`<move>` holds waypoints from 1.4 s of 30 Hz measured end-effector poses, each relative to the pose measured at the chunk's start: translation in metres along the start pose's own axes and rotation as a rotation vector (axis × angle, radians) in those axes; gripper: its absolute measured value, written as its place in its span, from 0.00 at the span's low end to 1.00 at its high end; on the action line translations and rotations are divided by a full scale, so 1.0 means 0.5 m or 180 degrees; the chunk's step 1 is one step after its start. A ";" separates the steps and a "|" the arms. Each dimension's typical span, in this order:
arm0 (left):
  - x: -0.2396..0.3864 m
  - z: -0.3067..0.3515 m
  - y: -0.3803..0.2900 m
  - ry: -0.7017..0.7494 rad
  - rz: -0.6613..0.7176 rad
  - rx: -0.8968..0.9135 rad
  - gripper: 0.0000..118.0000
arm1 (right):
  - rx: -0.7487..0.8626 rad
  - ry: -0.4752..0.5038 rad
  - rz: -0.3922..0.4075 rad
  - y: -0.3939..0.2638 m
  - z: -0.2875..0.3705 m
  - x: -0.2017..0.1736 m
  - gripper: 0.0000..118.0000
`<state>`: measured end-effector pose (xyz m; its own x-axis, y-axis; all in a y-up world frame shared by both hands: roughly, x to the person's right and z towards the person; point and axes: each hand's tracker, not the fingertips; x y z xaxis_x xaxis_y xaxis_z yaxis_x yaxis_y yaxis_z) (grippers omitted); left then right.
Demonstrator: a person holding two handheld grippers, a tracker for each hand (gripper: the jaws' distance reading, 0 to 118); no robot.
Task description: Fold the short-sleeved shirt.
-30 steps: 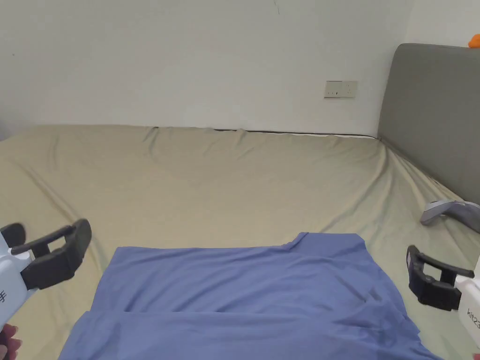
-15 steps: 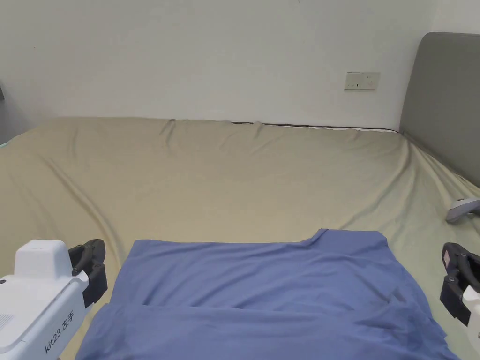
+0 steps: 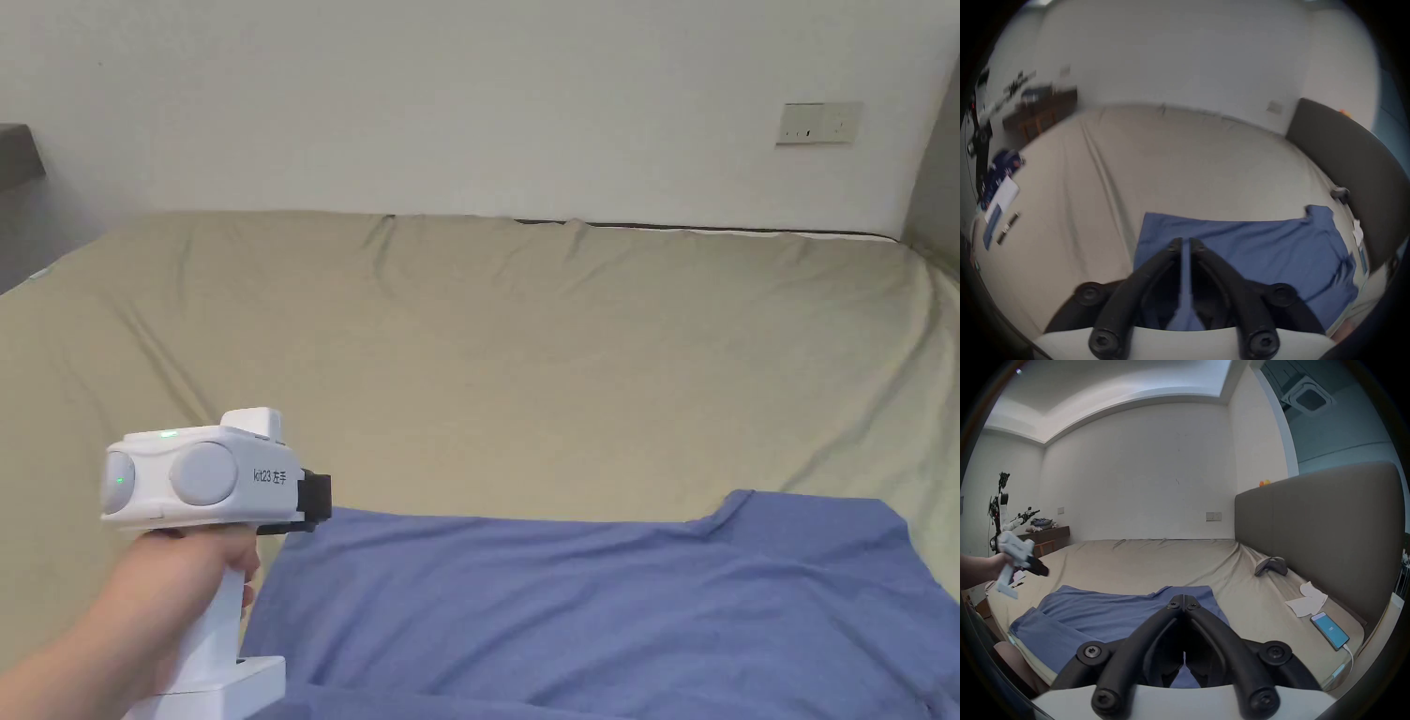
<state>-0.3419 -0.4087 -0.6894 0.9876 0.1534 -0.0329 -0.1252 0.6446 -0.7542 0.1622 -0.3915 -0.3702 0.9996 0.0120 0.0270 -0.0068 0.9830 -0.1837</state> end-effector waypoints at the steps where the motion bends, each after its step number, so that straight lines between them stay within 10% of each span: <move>1: -0.005 -0.040 0.018 0.0068 0.0052 -0.0076 0.25 | -0.0058 0.0003 0.0036 -0.003 -0.002 -0.004 0.00; 3: -0.006 -0.101 0.039 0.0249 0.0038 -0.0099 0.82 | -0.0061 0.0000 0.0105 -0.006 -0.006 -0.008 0.00; 7: -0.011 -0.201 0.048 0.0572 -0.0175 -0.0510 0.88 | -0.0181 -0.0051 0.0038 -0.013 -0.020 -0.009 0.00; 13: -0.022 -0.249 0.036 0.0520 -0.0228 -0.0449 0.44 | -0.0305 -0.0080 -0.0068 -0.023 -0.031 -0.006 0.00; 15: -0.004 -0.231 0.027 0.0290 -0.0547 -0.0367 0.01 | -0.0350 -0.0089 -0.0065 -0.025 -0.034 -0.009 0.00; 20: 0.030 -0.161 0.019 0.0253 -0.0691 -0.0023 0.01 | -0.0384 0.0006 -0.0038 -0.021 -0.058 -0.004 0.03; 21: 0.034 -0.142 0.017 0.0275 -0.0743 0.0116 0.01 | -0.0404 0.0001 -0.0069 -0.018 -0.072 0.003 0.17; 24: 0.039 -0.071 0.007 0.0120 -0.0702 0.0360 0.01 | -0.1020 0.0117 -0.0175 0.008 -0.191 0.041 1.00; 27: 0.044 -0.035 -0.007 0.0051 -0.0761 0.0380 0.01 | -0.0682 0.0048 0.0274 0.041 -0.353 0.089 0.99; 28: 0.048 -0.029 -0.013 0.0054 -0.0810 0.0401 0.01 | -0.1457 0.0150 -0.0078 0.042 -0.431 0.122 0.99; 37: 0.046 -0.046 -0.017 0.0059 -0.0741 0.0341 0.01 | -0.2188 -0.0155 -0.0175 -0.053 -0.767 0.178 0.94; 42: 0.045 -0.058 -0.022 0.0057 -0.0695 0.0245 0.01 | -0.2103 -0.0033 -0.0256 -0.085 -0.753 0.170 0.49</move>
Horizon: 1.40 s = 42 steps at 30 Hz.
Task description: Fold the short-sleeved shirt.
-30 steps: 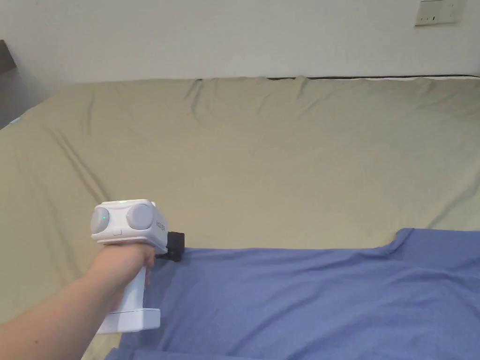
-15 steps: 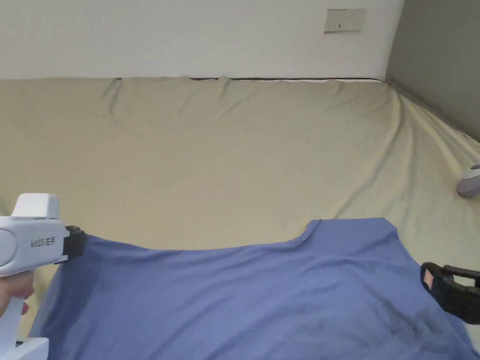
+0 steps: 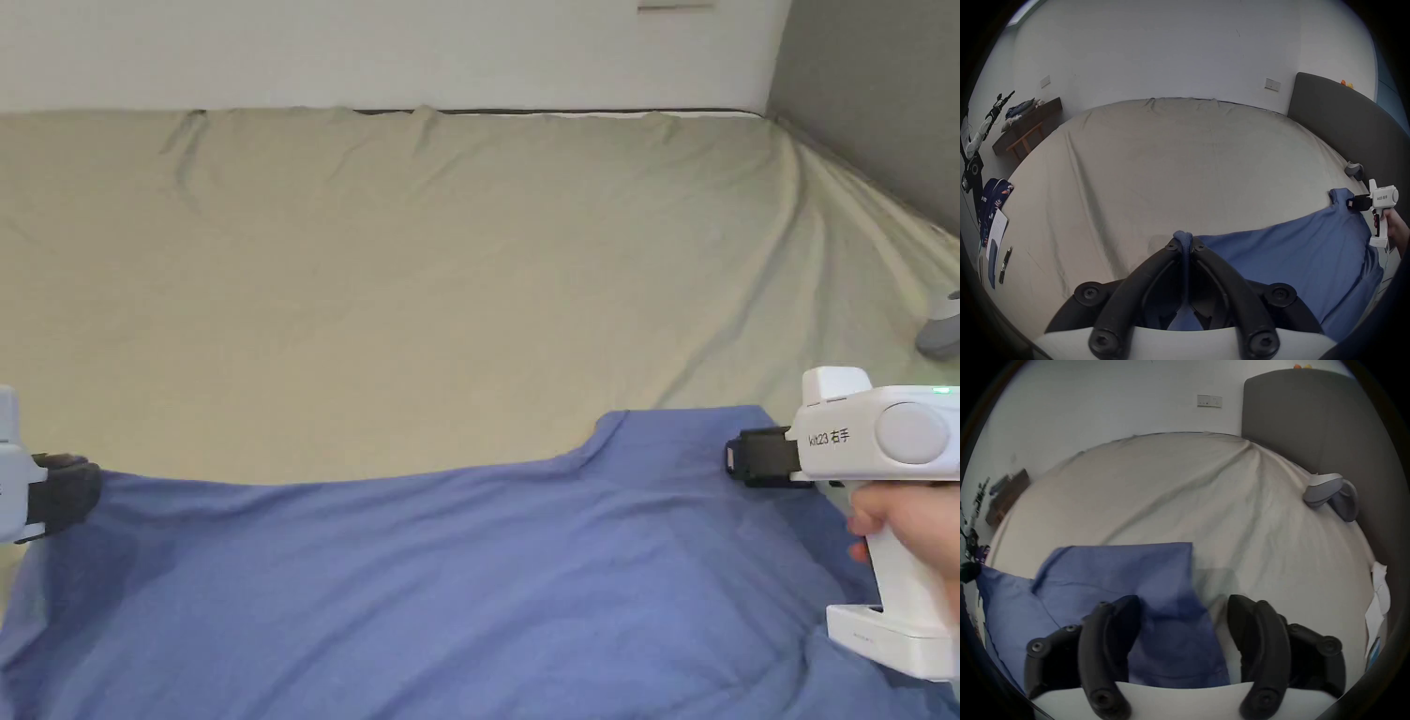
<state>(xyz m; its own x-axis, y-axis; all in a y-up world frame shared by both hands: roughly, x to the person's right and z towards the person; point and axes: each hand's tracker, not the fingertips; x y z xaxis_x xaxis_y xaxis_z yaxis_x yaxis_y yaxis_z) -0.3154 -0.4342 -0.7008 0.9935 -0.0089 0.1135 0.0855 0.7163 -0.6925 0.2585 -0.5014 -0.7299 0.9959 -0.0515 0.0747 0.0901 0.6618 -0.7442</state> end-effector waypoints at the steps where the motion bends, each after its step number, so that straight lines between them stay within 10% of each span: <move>1: -0.002 -0.002 -0.002 0.0016 -0.0032 0.0000 0.01 | 0.0048 0.0094 0.0083 -0.001 0.012 0.001 0.21; 2: -0.001 -0.001 -0.004 0.0016 -0.0058 0.0001 0.01 | 0.0174 0.0217 0.0128 0.002 0.018 0.002 0.03; 14: -0.048 0.188 -0.006 -0.0051 0.0097 0.0421 0.01 | 0.0583 0.0212 0.0371 0.025 0.311 -0.022 0.03; 24: -0.047 0.417 -0.213 -0.0085 0.0099 0.0781 0.01 | 0.0893 0.0215 0.0452 -0.204 0.572 -0.011 0.03; 42: -0.040 0.286 -0.438 0.0040 -0.0039 -0.0502 0.01 | -0.0130 -0.0175 0.0341 -0.463 0.438 0.002 0.03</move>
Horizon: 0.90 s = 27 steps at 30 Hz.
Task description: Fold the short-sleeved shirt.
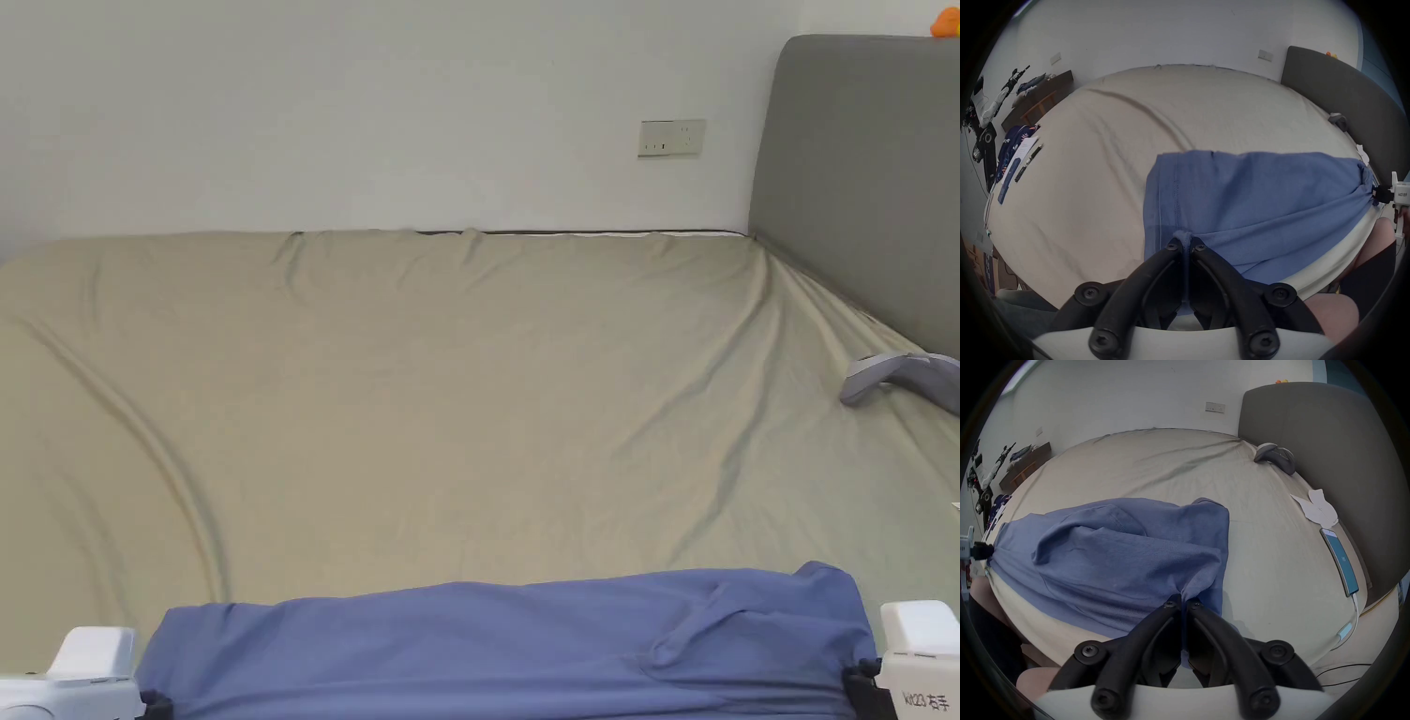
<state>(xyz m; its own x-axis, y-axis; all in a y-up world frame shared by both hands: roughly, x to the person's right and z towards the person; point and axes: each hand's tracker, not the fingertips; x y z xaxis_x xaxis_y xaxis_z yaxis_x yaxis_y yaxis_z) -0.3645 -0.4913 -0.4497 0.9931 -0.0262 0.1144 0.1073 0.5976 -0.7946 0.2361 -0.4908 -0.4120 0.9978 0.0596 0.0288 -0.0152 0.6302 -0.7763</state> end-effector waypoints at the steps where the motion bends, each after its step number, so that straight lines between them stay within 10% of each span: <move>1: -0.001 0.001 0.003 0.0005 -0.0013 0.0011 0.01 | -0.0002 -0.0008 -0.0008 0.004 0.001 0.003 0.03; 5: -0.010 0.015 0.016 -0.0081 -0.0008 0.0021 0.08 | 0.0050 0.0046 -0.0064 0.008 0.023 0.010 0.05; 8: -0.002 0.061 0.026 0.0045 -0.0124 0.0163 0.79 | 0.0314 -0.0021 -0.0381 0.014 0.081 0.023 0.46; 9: -0.003 0.083 0.036 0.0026 -0.0125 0.0215 0.87 | 0.0414 0.0032 -0.0448 0.016 0.102 0.027 0.49; 19: 0.044 0.321 0.113 0.0259 0.0306 0.2452 0.84 | 0.2351 -0.0458 -0.0071 0.119 0.281 -0.064 0.84; 21: 0.054 0.320 0.103 0.0216 0.0451 0.2651 0.63 | 0.2564 -0.0419 -0.0077 0.131 0.286 -0.089 0.73; 24: 0.071 0.295 0.074 0.0238 0.0473 0.2776 0.00 | 0.3017 -0.0501 0.0128 0.119 0.289 -0.127 0.01; 27: 0.068 0.251 0.056 0.0338 0.0205 0.2710 0.00 | 0.3058 -0.0533 0.0386 0.108 0.280 -0.140 0.00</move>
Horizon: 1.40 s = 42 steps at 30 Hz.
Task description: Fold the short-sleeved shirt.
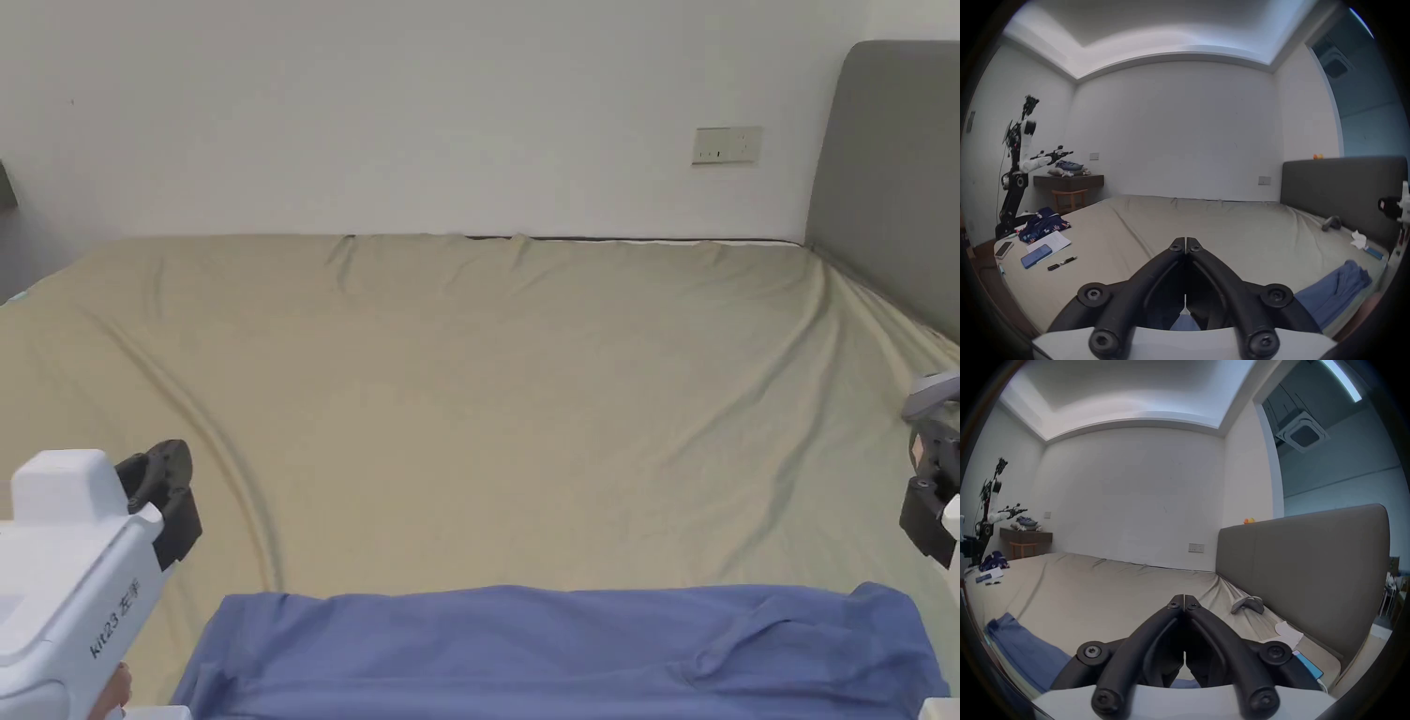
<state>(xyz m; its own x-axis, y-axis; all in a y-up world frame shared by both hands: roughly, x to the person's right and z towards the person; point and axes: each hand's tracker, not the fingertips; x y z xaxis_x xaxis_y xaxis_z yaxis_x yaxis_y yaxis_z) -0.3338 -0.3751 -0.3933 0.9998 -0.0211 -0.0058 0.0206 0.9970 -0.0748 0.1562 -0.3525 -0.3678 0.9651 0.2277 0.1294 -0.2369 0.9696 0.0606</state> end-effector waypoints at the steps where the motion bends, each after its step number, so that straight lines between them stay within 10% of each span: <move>1: 0.002 0.001 -0.014 -0.0079 -0.0024 -0.0005 0.00 | -0.0129 0.0093 -0.0073 -0.005 -0.001 -0.001 0.00; 3: 0.014 0.010 -0.038 0.0029 -0.0299 0.0123 0.00 | 0.0101 -0.0105 0.0181 -0.017 0.003 -0.007 0.00; 14: -0.008 -0.008 -0.041 -0.0045 -0.0153 -0.0065 0.00 | -0.0150 -0.0030 -0.0116 -0.035 -0.005 0.002 0.00; 19: -0.036 -0.065 -0.074 -0.0534 0.0175 -0.1206 0.02 | -0.0231 0.0059 -0.0142 -0.035 -0.002 -0.006 0.00; 23: -0.100 -0.109 -0.088 -0.1156 0.0597 -0.1932 0.84 | -0.0277 0.0177 -0.0112 -0.033 0.004 -0.013 0.00; 25: -0.133 -0.137 -0.099 -0.1323 0.0948 -0.2321 0.98 | -0.0275 0.0214 -0.0118 -0.033 0.006 -0.014 0.00; 38: -0.275 -0.273 -0.244 -0.1546 0.2518 -0.2751 0.99 | -0.0472 0.0266 -0.0129 -0.052 -0.016 -0.029 0.00; 42: -0.212 -0.272 -0.260 -0.1616 0.2267 -0.2688 0.60 | -0.0521 0.0284 -0.0140 -0.055 -0.023 -0.036 0.00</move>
<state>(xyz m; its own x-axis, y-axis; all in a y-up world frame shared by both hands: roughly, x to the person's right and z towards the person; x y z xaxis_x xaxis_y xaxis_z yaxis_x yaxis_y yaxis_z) -0.4434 -0.5128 -0.5184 0.6782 0.7318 0.0666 -0.3566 0.4069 -0.8410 0.1467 -0.3821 -0.3832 0.9819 0.1848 0.0415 -0.1801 0.9787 -0.0984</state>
